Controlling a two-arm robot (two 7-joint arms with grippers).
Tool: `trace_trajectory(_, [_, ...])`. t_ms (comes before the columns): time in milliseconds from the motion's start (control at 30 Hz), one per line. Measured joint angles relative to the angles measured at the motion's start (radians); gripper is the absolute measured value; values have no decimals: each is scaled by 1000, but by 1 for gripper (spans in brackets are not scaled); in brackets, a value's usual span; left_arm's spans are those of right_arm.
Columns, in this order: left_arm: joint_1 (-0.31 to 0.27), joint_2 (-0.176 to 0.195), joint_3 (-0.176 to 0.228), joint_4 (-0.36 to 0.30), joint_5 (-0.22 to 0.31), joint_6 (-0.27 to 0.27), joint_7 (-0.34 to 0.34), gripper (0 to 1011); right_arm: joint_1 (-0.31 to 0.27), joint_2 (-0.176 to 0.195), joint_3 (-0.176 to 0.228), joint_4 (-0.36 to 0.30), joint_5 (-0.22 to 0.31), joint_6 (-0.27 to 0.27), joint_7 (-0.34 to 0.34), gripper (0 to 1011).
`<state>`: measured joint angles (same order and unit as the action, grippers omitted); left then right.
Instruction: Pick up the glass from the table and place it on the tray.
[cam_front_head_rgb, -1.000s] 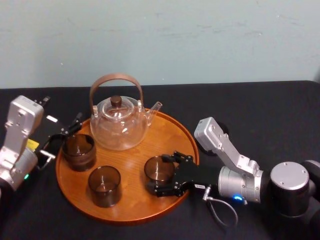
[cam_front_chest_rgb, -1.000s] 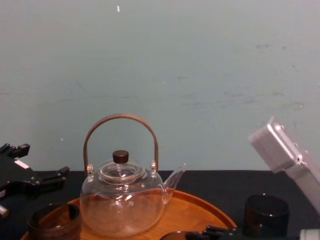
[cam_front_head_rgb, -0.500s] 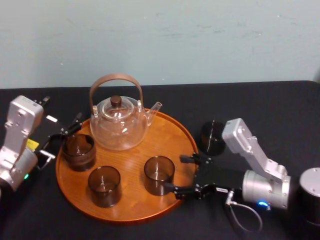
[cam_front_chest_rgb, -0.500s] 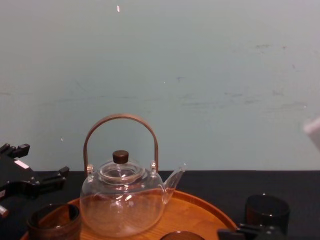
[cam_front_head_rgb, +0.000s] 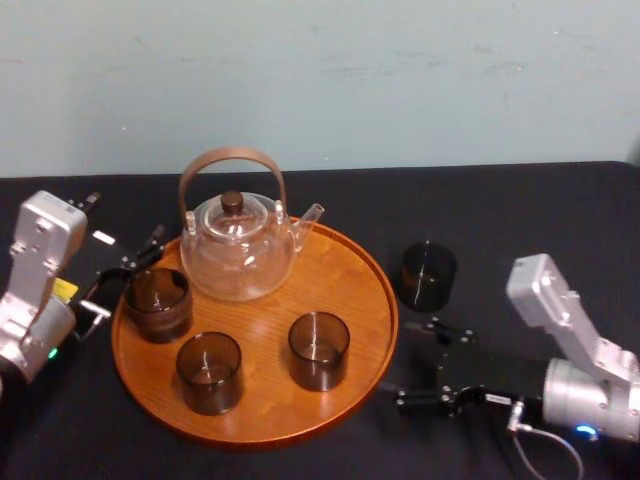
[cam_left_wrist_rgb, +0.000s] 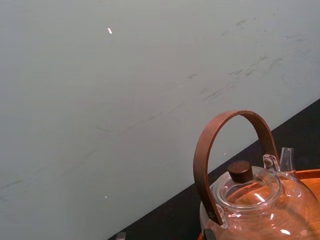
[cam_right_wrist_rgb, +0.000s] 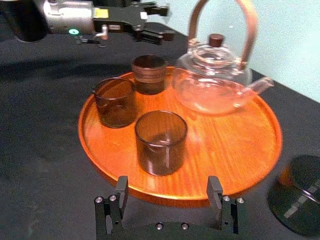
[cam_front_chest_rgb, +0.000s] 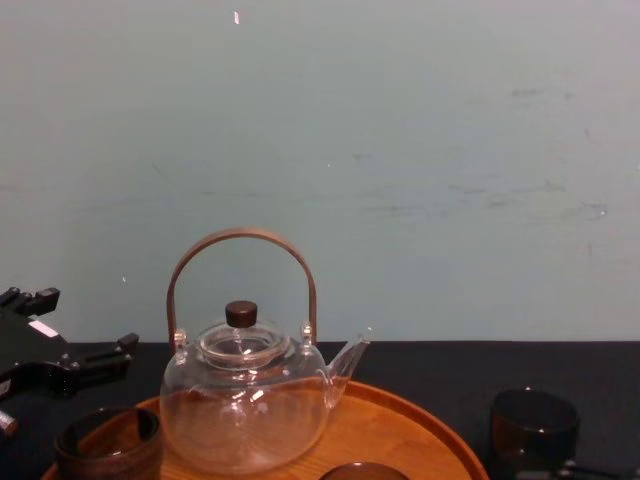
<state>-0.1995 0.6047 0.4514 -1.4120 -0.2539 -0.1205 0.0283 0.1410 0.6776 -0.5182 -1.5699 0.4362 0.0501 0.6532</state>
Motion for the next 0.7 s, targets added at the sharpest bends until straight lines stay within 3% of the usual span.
trace_trajectory(133, [0,0,0,0,0,0,0,1001,-41,22,42,-18,19,-7,-37,1003])
trace_trajectory(300, [0,0,0,0,0,0,0,1002,-72,25,85,-23,33,-4,-89,1002])
trace_trajectory(700, [0,0,0,0,0,0,0,1001,-93,-40,178,0,38,77,-242,1002])
